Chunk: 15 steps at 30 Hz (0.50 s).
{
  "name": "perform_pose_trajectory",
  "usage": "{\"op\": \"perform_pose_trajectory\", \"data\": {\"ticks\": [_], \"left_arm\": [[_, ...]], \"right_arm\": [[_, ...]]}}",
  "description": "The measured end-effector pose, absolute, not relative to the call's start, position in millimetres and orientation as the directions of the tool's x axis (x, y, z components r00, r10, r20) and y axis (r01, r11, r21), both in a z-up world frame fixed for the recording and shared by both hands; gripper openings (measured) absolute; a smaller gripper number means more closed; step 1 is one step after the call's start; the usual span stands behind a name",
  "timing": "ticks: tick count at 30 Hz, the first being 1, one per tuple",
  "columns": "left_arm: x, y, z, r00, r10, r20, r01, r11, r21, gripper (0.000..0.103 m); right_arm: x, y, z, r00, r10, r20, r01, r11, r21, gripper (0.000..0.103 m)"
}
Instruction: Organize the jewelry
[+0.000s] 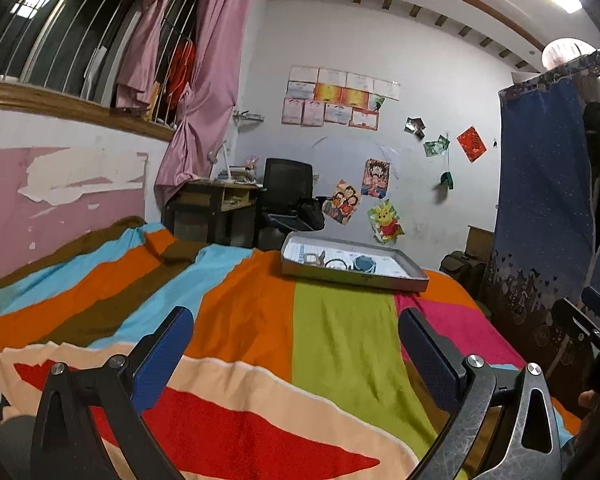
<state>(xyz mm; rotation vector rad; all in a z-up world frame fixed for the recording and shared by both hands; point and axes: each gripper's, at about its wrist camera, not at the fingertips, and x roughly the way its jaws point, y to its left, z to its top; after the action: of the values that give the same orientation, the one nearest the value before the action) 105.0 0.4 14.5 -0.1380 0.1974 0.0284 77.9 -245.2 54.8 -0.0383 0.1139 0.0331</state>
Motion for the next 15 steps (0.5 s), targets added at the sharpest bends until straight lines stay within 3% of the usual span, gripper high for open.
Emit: {"op": "perform_pose_trajectory", "data": {"ticks": [11, 15], "left_arm": [[115, -12, -11, 0.957, 0.005, -0.290, -0.037, 0.994, -0.102, 0.103], [114, -19, -16, 0.958, 0.021, -0.287, -0.045, 0.996, -0.076, 0.103]], "right_arm": [[88, -261, 32, 0.990, -0.024, -0.138, 0.020, 0.999, -0.033, 0.101], [91, -265, 27, 0.987, -0.041, -0.154, 0.036, 0.999, -0.035, 0.102]]}}
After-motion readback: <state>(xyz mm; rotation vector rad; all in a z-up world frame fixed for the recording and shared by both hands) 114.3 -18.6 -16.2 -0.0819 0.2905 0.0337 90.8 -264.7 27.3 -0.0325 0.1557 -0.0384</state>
